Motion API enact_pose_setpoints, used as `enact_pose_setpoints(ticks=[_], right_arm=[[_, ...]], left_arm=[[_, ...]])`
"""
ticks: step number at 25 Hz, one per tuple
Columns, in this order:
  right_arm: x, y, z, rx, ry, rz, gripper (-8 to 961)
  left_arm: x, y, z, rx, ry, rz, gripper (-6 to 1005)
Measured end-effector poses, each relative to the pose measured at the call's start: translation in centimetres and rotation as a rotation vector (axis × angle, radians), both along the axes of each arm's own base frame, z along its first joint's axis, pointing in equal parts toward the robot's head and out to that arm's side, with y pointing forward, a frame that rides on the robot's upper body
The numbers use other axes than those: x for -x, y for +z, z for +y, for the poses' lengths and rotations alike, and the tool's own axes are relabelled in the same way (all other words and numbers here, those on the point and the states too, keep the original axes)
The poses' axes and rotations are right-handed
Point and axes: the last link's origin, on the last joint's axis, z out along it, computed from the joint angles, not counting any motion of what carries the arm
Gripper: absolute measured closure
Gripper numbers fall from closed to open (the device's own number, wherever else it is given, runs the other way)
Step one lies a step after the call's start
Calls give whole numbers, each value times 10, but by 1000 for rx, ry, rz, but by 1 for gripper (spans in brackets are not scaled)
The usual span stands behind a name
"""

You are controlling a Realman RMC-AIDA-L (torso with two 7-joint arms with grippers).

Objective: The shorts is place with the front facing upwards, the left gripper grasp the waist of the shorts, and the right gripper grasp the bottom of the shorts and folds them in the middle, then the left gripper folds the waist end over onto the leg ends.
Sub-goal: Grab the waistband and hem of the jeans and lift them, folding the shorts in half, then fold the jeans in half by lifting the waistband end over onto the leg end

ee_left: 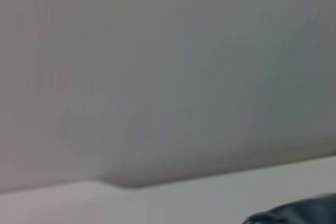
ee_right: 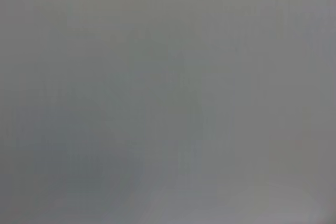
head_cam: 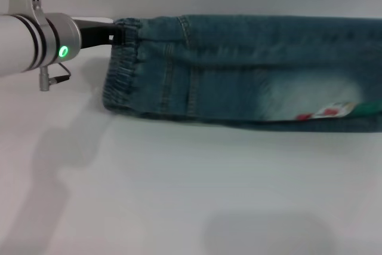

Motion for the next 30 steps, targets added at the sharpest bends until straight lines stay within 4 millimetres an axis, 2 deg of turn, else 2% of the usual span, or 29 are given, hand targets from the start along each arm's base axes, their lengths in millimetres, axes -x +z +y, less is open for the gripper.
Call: enact_pose_setpoints(ticks=[3, 10, 21, 26, 30], right_arm=[[0, 1, 1, 0, 6, -22, 835], [-2, 0, 0, 3, 1, -33, 703], [1, -2, -6, -1, 13, -25, 264], [4, -1, -5, -3, 19, -25, 107], [5, -3, -4, 3, 21, -23, 114]], left_arm=[[2, -8, 3, -29, -37, 4, 894], [3, -11, 5, -30, -41, 4, 707], [5, -8, 1, -26, -34, 10, 369], [5, -6, 0, -32, -47, 20, 225], [4, -5, -2, -34, -56, 25, 145]])
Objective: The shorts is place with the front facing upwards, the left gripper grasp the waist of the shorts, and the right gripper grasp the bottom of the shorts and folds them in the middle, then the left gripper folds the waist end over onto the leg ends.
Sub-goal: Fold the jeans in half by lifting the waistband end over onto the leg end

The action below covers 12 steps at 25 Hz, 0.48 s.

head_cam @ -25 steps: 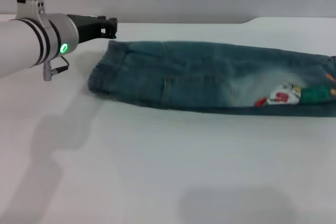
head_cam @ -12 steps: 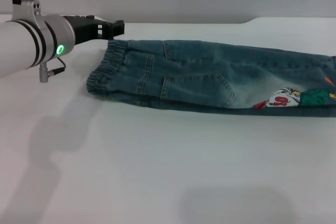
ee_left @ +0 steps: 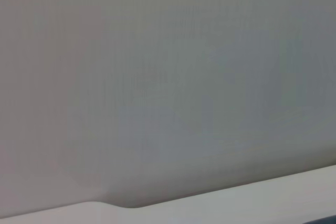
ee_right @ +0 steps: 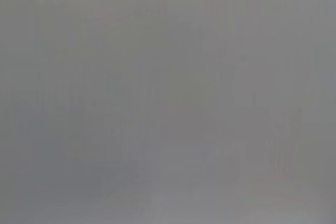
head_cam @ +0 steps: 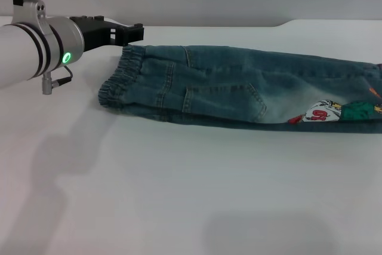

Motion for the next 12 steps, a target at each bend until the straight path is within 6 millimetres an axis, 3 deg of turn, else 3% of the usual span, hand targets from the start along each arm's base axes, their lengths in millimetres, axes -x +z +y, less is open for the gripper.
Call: enact_pose_setpoints(ticks=[12], right_arm=[[4, -11, 2, 27, 19, -1, 113]], left_arm=[[-1, 3, -1, -3, 0, 0, 146]])
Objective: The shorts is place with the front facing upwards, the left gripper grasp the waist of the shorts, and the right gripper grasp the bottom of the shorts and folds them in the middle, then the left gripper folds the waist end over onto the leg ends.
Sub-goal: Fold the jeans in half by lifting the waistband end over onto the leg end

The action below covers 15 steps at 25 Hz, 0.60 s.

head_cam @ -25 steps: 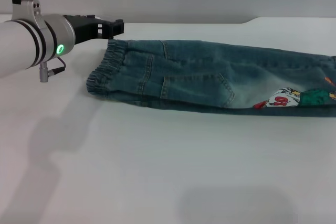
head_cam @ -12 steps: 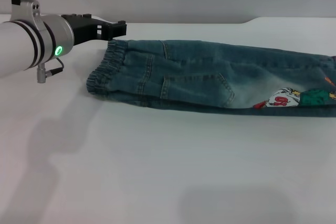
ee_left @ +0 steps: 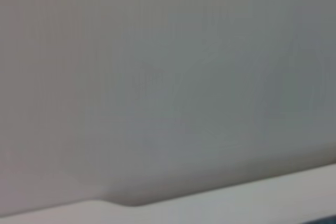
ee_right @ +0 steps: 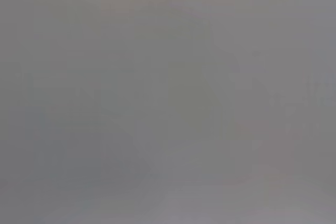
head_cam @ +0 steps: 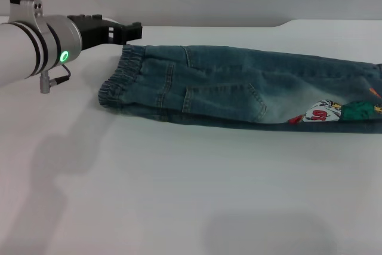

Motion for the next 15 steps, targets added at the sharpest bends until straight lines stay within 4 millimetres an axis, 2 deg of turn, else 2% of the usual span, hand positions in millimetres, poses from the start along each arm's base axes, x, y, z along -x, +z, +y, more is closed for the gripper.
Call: enact_pose_setpoints(ticks=[3, 9, 15], right_arm=[[2, -10, 2, 43, 11, -29, 114], [6, -29, 12, 87, 41, -30, 241], [13, -52, 21, 141, 73, -8, 503]], left_arm=[[-1, 1, 1, -16, -13, -4, 147], [-1, 0, 2, -20, -28, 7, 147], [1, -2, 1, 10, -11, 26, 148]])
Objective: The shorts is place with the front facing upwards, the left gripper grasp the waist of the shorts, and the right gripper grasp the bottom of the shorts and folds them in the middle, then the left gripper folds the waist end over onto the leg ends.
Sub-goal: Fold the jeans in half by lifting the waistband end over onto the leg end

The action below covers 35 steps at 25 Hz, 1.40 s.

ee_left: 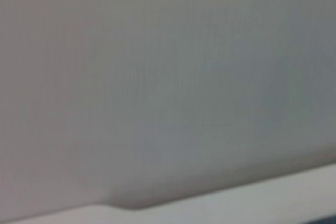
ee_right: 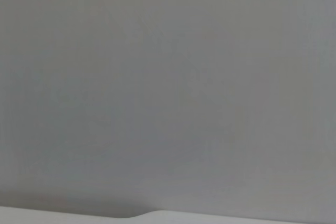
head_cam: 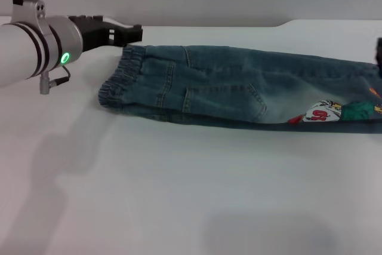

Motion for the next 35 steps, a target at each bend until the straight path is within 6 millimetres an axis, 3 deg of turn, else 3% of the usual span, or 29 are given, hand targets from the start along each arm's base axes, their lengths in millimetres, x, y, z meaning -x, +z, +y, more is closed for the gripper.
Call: enact_pose_setpoints(ticks=[8, 13, 24, 35], right_arm=[[8, -27, 5, 47, 55, 24, 715], [11, -38, 4, 48, 104, 18, 938], [10, -63, 2, 106, 133, 2, 955], [14, -69, -3, 119, 144, 7, 955]], left_arm=[[7, 5, 0, 140, 116, 59, 149], [7, 8, -2, 215, 172, 79, 149], [3, 9, 2, 288, 195, 130, 149], [14, 4, 6, 343, 262, 158, 152]])
